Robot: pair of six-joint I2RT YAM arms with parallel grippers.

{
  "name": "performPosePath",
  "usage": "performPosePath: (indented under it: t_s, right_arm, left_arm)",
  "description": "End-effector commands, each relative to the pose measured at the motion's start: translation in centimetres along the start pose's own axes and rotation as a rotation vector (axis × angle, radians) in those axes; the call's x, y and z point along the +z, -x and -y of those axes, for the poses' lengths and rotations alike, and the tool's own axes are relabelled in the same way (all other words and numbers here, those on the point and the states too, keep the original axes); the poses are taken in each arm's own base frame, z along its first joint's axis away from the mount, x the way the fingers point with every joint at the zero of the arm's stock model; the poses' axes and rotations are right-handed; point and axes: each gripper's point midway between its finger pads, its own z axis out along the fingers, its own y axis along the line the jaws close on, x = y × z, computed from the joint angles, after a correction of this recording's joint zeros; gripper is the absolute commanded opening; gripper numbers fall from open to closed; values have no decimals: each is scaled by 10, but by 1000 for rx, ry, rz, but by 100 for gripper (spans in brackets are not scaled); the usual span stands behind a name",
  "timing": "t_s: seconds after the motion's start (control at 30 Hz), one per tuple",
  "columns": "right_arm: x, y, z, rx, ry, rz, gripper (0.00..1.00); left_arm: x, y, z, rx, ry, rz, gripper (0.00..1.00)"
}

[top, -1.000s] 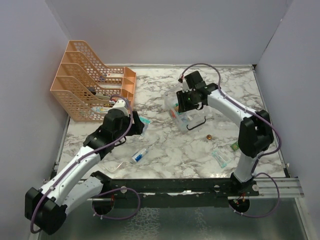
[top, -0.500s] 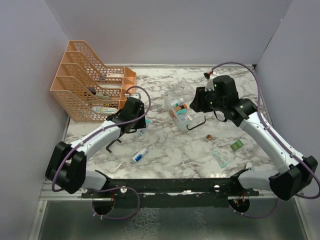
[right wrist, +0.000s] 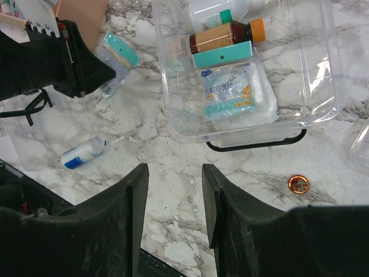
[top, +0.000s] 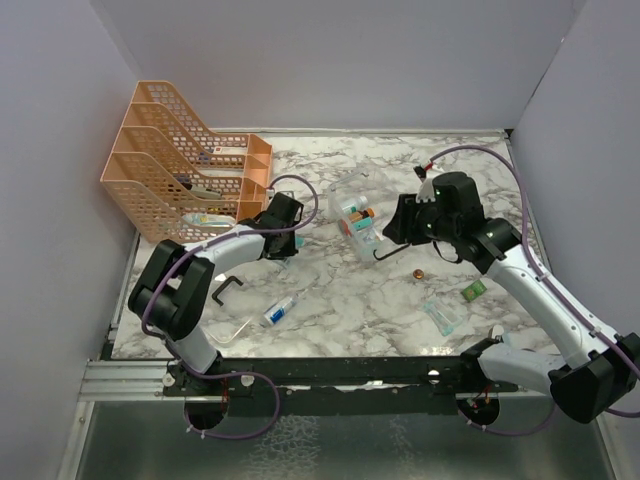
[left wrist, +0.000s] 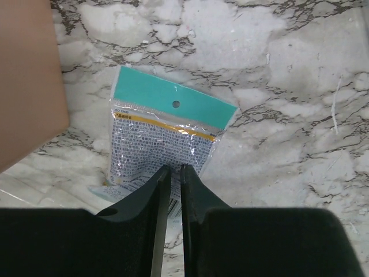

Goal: Organize the medicine kit

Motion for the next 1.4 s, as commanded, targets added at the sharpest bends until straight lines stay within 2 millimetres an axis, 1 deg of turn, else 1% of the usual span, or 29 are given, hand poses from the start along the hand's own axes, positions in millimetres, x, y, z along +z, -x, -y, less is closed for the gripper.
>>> performPosePath:
  t_s: [0.0, 0.1, 0.2, 0.27, 0.3, 0.37, 0.47, 0.53, 0.57, 0.63, 0.7, 0.77, 0.83, 0.9, 1.0, 1.13, 1.27, 1.37]
  right_arm:
    - [-2, 5, -9, 12, 49, 32, 43]
    - [-2, 2, -8, 15, 48, 28, 43]
    - [-2, 1, -8, 17, 50, 26, 43]
    - [-2, 0, -8, 21, 51, 24, 43]
    - [-2, -1, -9, 23, 53, 24, 43]
    - [-1, -3, -9, 27, 56, 20, 43]
    - [1, -5, -10, 34, 65, 11, 43]
    - [1, -6, -10, 37, 68, 7, 43]
    - [0, -7, -11, 39, 70, 6, 43]
    - [0, -8, -10, 39, 70, 6, 43]
    - [-1, -9, -10, 42, 68, 6, 43]
    - [-2, -11, -9, 45, 66, 5, 43]
    - [-2, -11, -9, 46, 66, 6, 43]
    - [-2, -12, -9, 47, 67, 5, 43]
    - [-2, -12, -10, 49, 70, 2, 43]
    - [-3, -12, -10, 54, 71, 4, 43]
    - [-4, -12, -10, 55, 70, 4, 43]
    - [-3, -13, -10, 55, 73, 1, 43]
  left_arm:
    - [8, -19, 12, 24, -62, -72, 16]
    - [5, -37, 28, 27, -155, -127, 16]
    - [-6, -52, 48, 20, -264, -173, 17]
    - [-14, -55, 56, 24, -302, -178, 19]
    - [-19, -55, 59, 24, -319, -176, 20]
    - [-29, -48, 64, 24, -348, -153, 24]
    - [-43, -28, 65, 30, -340, -85, 33]
    - [-49, -16, 63, 40, -320, -50, 39]
    - [-51, -11, 61, 47, -307, -37, 41]
    - [-53, -4, 56, 55, -276, -11, 42]
    - [-51, -2, 48, 66, -229, 2, 40]
    - [-46, -5, 37, 77, -171, 0, 37]
    - [-41, -9, 31, 103, -149, -17, 35]
    - [-36, -15, 31, 126, -149, -44, 36]
    - [-29, -18, 27, 151, -119, -73, 41]
    - [-21, -24, 22, 177, -84, -117, 42]
    - [-12, -34, 2, 176, 23, -141, 43]
    - [-8, -45, -5, 172, 54, -176, 43]
